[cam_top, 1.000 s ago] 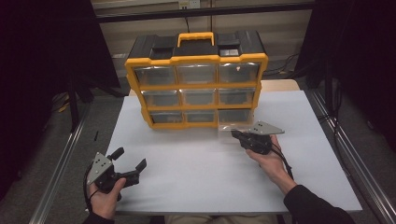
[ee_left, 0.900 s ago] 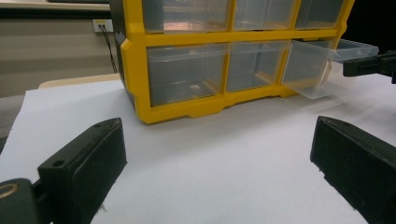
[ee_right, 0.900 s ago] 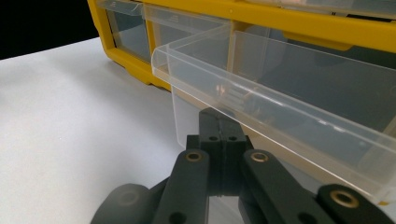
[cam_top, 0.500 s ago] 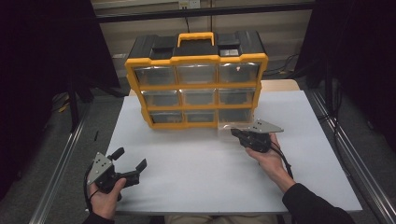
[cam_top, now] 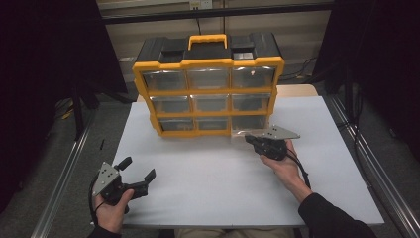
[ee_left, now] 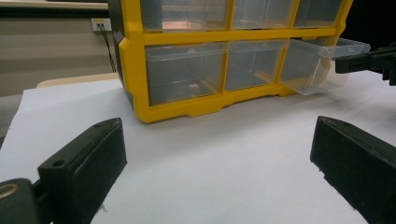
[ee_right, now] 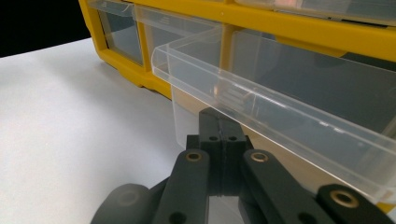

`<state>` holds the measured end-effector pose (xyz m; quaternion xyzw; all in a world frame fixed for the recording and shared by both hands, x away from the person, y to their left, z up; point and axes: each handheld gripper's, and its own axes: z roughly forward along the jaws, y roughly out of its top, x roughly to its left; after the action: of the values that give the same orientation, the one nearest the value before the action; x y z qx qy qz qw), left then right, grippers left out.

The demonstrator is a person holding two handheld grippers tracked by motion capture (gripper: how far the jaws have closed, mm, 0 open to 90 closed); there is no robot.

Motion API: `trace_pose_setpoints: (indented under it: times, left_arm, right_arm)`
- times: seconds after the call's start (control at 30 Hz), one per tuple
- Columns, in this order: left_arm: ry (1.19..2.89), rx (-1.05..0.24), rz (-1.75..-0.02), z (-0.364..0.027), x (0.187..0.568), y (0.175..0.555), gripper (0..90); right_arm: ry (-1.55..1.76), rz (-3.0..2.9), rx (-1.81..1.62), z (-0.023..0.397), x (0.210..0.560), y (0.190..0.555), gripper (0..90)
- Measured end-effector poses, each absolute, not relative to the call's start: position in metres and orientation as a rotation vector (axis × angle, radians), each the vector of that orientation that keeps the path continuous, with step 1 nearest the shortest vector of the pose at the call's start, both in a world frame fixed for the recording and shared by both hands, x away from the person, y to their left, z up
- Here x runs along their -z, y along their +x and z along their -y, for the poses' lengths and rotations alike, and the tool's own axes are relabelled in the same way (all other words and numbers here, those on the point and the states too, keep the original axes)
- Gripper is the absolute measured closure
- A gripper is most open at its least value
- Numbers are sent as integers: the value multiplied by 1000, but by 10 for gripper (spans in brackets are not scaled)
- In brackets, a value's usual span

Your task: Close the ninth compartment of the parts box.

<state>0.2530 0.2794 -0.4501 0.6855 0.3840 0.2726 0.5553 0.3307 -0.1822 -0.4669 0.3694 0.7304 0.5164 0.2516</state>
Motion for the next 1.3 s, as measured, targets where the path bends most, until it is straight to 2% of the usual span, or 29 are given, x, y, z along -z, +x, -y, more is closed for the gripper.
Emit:
trace_pose_setpoints:
  times: [1.3]
  left_arm:
    - [1618,-635,-906,-279,450,253,34]
  right_arm:
    - [1025,-1946,-1383,182,469,344,900]
